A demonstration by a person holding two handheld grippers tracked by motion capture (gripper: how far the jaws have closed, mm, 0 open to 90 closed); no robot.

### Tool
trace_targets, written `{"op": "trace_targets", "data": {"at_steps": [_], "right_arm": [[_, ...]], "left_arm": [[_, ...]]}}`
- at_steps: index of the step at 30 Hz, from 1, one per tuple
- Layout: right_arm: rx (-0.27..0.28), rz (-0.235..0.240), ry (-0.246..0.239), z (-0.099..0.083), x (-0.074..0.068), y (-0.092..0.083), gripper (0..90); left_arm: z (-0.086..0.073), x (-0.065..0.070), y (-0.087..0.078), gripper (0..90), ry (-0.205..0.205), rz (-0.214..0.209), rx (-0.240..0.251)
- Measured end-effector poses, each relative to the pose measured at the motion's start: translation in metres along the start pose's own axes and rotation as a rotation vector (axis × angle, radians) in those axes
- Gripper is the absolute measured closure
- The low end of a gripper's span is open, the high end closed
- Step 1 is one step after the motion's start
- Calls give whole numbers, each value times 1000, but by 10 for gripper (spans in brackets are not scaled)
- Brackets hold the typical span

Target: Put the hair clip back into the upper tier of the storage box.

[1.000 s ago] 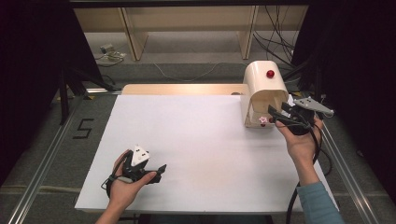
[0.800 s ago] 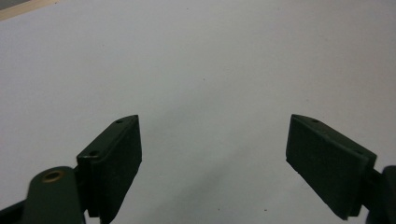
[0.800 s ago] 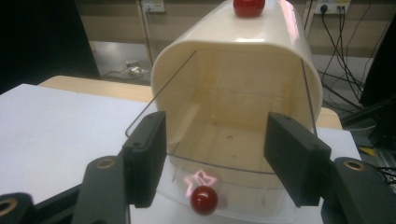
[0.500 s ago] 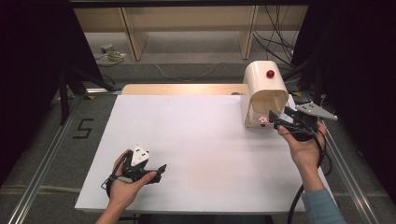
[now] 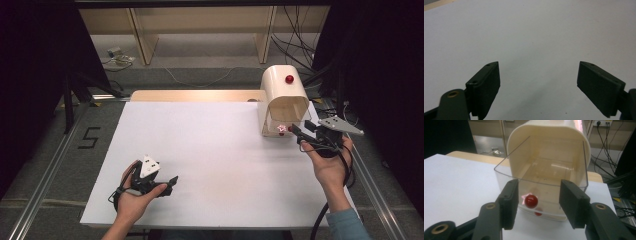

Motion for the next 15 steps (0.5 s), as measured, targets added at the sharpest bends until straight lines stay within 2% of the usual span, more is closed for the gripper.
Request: {"op": "trace_targets", "data": {"at_steps": [8, 15], "right_arm": [[-17, -9, -25, -6, -2, -1, 623], [-8, -15, -34, -6, -2, -3, 675]], "left_arm": [[0, -1, 0, 186, 0, 1, 3], [1, 0, -1, 186, 0, 0, 1]]}}
Point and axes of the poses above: each handheld gripper's, and its own axes: y roughly forward along the jaws, z roughly out of its top, x roughly to its right, the point moved 8 cm from there along y, roughly forward along the jaws, and after that the axes turned 15 degrees about z, right-handed, at the moved point
